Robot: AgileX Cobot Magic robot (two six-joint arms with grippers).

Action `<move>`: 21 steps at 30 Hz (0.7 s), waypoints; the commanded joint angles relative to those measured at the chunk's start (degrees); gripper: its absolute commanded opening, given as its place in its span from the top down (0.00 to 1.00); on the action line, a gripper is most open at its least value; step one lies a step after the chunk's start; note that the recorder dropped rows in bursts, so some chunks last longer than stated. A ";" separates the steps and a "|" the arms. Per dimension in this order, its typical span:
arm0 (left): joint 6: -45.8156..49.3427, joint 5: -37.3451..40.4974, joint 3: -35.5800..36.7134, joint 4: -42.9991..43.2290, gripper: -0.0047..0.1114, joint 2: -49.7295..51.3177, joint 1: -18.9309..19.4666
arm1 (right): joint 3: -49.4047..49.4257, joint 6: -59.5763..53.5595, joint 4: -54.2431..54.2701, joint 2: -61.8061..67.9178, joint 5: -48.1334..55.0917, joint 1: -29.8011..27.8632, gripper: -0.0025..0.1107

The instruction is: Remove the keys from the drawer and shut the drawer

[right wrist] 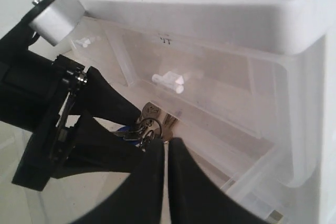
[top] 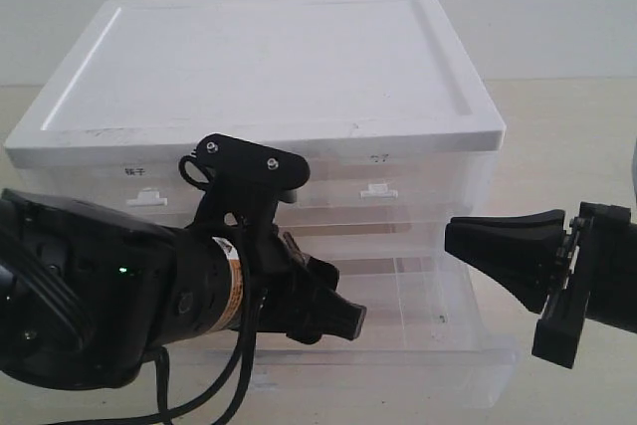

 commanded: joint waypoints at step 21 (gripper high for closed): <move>-0.73 -1.79 0.32 7.60 0.92 -1.63 -4.24 | -0.04 0.21 0.04 0.09 -0.76 -0.16 0.98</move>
